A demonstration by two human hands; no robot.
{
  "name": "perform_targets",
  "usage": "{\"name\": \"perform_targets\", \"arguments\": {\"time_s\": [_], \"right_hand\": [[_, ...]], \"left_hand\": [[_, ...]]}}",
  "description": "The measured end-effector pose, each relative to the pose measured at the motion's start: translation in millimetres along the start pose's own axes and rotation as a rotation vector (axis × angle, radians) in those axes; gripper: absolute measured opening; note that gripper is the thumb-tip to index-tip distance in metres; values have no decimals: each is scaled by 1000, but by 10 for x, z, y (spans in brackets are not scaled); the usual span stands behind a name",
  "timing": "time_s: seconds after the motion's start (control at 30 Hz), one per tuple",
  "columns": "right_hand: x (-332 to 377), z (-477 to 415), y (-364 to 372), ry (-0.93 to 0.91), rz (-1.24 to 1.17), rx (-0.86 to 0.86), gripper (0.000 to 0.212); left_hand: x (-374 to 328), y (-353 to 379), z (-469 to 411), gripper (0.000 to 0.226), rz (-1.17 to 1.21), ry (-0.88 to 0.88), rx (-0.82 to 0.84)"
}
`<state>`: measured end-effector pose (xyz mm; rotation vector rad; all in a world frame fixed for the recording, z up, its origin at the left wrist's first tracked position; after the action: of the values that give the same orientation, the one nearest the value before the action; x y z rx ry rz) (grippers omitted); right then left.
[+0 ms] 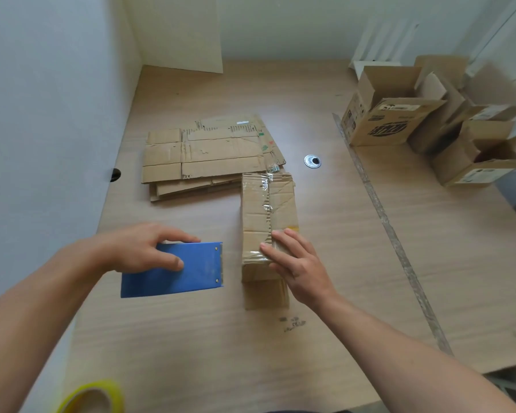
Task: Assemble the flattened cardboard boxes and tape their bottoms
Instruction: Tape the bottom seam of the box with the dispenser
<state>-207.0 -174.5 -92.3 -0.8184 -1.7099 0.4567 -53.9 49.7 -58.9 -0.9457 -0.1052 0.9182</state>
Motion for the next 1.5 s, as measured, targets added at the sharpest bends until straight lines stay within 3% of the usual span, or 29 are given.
{"name": "perform_targets", "arguments": {"time_s": [0.27,0.47,0.6,0.83,0.97,1.1,1.23,1.5], "right_hand": [[-30,-3,12,39,-31,32,36],[-58,-2,46,135,-61,42,33],[-55,0,69,189,-77,31,30],[27,-22,84,258,-98,32,27],[53,-42,22,353,36,35,30],[109,-278,-33,447,232,12,60],[33,-418,127,591,253,160,83],[2,-291,36,492,353,425,78]], "left_hand": [[-291,24,-338,56,-350,-107,-203],[-459,57,-299,57,-398,-162,-308],[-643,85,-164,46,-415,-224,-401],[-856,162,-146,25,-481,-352,-408],[-820,308,-170,31,-405,-320,-441],[-611,520,-80,47,-265,-316,-474],[-406,597,4,49,-175,-382,-464],[-55,388,167,53,-15,-461,-537]]}}
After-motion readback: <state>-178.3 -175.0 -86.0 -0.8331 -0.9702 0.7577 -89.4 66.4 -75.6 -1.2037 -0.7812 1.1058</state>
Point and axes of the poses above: each hand's wrist, its own z-axis away from the middle knuckle, its own y-axis out of the palm, x = y × z, the point moved 8 cm from there along -z, towards the middle knuckle, and after that the axes turned 15 degrees about -z, right-handed, at the moved point
